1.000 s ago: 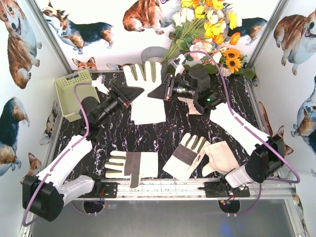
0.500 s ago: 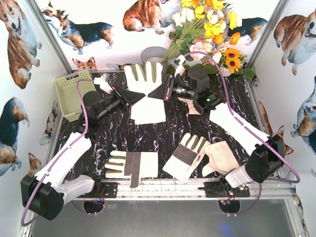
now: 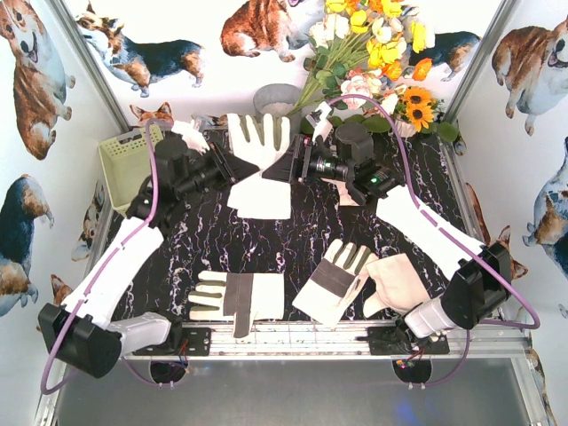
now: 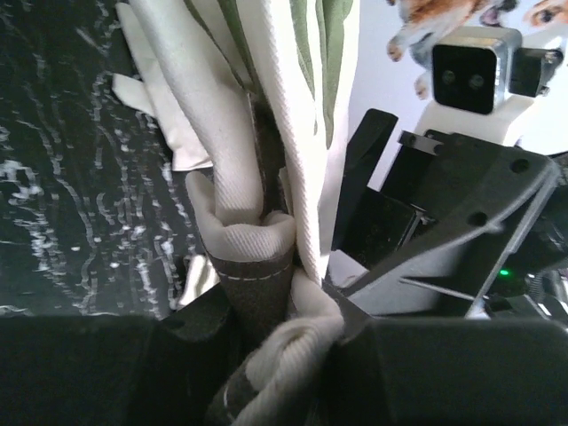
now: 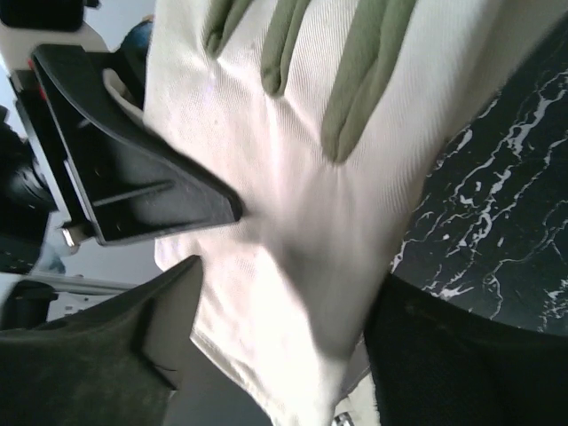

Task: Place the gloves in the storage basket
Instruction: Place the glove in the bin.

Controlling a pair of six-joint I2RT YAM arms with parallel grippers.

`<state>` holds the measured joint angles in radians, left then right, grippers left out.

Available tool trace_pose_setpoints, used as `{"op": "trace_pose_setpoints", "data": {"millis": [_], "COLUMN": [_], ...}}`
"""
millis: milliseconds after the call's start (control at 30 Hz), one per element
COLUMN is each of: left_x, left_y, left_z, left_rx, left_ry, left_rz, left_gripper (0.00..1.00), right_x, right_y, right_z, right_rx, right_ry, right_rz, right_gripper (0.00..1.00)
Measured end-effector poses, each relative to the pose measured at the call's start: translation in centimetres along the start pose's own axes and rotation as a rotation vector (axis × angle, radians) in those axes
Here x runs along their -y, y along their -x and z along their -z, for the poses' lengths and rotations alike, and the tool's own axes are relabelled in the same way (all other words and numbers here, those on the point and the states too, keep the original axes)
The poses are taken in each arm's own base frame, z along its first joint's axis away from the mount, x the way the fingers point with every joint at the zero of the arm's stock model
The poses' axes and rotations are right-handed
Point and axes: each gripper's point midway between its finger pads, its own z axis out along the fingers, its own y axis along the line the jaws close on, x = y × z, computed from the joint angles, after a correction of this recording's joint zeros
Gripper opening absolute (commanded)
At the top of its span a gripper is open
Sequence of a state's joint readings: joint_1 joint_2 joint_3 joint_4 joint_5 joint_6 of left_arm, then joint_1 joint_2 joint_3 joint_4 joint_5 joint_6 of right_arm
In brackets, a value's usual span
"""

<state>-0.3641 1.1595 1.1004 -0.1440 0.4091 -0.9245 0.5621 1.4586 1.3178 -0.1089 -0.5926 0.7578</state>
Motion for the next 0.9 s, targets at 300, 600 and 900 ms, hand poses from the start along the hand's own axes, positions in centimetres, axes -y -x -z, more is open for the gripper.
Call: {"op": "trace_pose_setpoints", "data": {"millis": [300,600,900], "left_x": [-9.1,-19.6,-27.6], "left_y": [4.6,13.2,20.8], "left_z": [0.8,4.6,7.3], "left_rx": [-0.068,-0.045,0.082], "left_ry": [0.295,0.552,0.668], "left_rz": [-0.059,-0.074,-0.036], "left_gripper": [0.0,0.0,0.0], "right_x": [2.1,3.8,5.4], "right_y": [-1.2,-2.3,-2.9], "right_z": [2.2,4.9,5.5], "right_rx": [0.01,0.037,0.034], "right_ry": [-0.137,-0.267,-0.345], "right_rz": [0.051,0.083,0.057], "right_gripper": [0.8,0.8,0.8]}}
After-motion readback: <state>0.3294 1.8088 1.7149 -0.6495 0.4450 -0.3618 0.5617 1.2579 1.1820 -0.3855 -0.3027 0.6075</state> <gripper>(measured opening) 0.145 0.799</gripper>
